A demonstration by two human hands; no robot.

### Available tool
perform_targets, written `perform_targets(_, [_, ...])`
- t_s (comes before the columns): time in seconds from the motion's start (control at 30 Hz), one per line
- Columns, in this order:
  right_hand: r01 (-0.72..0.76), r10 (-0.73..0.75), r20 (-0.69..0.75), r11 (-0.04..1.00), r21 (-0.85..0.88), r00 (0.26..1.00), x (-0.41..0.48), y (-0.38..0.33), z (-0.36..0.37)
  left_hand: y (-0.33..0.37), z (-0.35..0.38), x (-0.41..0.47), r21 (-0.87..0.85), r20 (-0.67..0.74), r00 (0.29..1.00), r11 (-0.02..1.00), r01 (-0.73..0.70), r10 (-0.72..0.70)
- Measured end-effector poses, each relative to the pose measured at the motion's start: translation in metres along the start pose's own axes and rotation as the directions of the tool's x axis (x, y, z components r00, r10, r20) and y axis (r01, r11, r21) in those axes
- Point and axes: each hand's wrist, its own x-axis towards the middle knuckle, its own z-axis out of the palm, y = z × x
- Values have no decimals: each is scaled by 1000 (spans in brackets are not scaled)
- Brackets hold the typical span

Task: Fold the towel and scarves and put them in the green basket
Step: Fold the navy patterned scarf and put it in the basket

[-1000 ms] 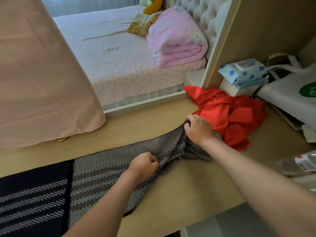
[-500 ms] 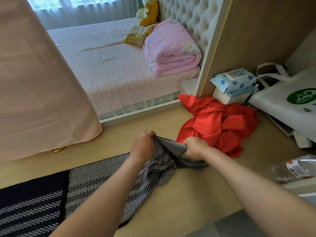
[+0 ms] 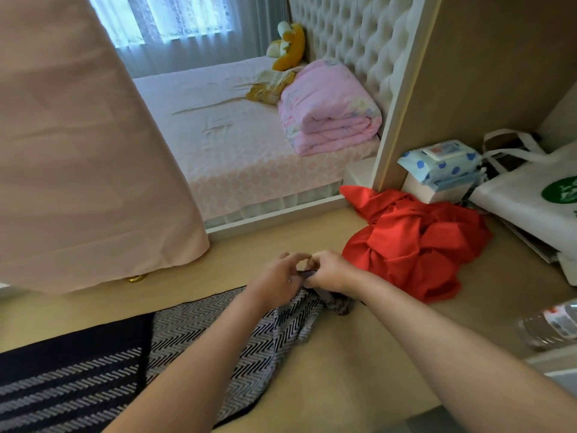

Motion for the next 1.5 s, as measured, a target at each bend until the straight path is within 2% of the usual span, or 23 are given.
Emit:
perform_targets(0.1, [9,-13,42,995,101,999,3,-10,17,-23,-12,-11,135,-80,992,985,103,-93])
perform_targets(0.2, [5,-2,110,1000,-20,994,7,-13,27,-47,-30,-30,175,-106,984,972,160,-143])
perform_targets(0.27, [-9,20,109,995,-104,994,5,-22,33,-58,-43,-44,53,-156,965,974,221,-210])
perform_targets(0.33, [-27,29,67,999,-27,997,5,-36,47,-62,-52,-55,-128,-72,950,947,293,-304])
perform_targets(0.4, [-14,11,30,992,125,999,3,-61,65,-62,-59,-66,-302,134,904,852,428,-406])
perform_targets(0.47, [46,-50,15,978,202,999,1,-90,87,-68,-66,-77,-493,303,840,681,542,-450])
perform_targets(0.53, [85,-94,23,966,243,995,2,-116,111,-85,-77,-90,-651,362,809,495,575,-463])
perform_targets(0.57, [90,-102,29,958,273,994,2,-128,123,-96,-85,-97,-691,370,799,435,577,-474])
perform_targets(0.63, [91,-109,39,942,322,993,3,-146,147,-121,-101,-112,-713,357,792,403,574,-495])
perform_targets(0.73, [54,-60,8,943,329,998,6,-168,184,-161,-129,-137,-696,299,811,467,546,-503])
perform_targets(0.8, [57,-50,-38,977,204,998,9,-179,204,-184,-148,-154,-685,280,836,512,518,-472])
perform_targets(0.83, [101,-97,-52,991,91,994,13,-182,212,-194,-157,-163,-670,276,850,545,504,-448])
perform_targets(0.9, [195,-197,-8,974,-112,980,18,-192,229,-211,-175,-180,-617,264,870,621,484,-416])
perform_targets(0.97, [250,-238,76,939,-237,968,22,-206,247,-226,-191,-195,-532,242,892,717,451,-382])
perform_targets(1.07, [239,-181,184,899,-368,966,28,-231,275,-255,-211,-213,-359,230,926,859,366,-299])
perform_targets(1.13, [204,-147,175,903,-377,974,34,-242,292,-281,-223,-223,-247,196,935,908,338,-295])
perform_targets(1.2, [160,-150,56,936,-313,987,38,-247,306,-309,-232,-232,-175,137,939,925,336,-315])
perform_targets(1.27, [144,-153,-27,968,-206,988,39,-249,321,-334,-235,-239,-52,8,943,942,332,-332])
perform_targets(1.3, [136,-141,-16,977,-161,990,40,-249,327,-345,-232,-241,0,-52,938,939,344,-344])
perform_targets(1.37, [114,-105,60,978,-175,993,38,-245,338,-358,-223,-245,120,-97,918,911,395,-386])
perform_targets(1.43, [91,-71,91,965,-246,993,34,-234,342,-362,-205,-249,225,-79,915,888,402,-395])
perform_targets(1.5, [49,-25,88,958,-284,996,28,-213,343,-360,-184,-252,205,-46,941,919,338,-335])
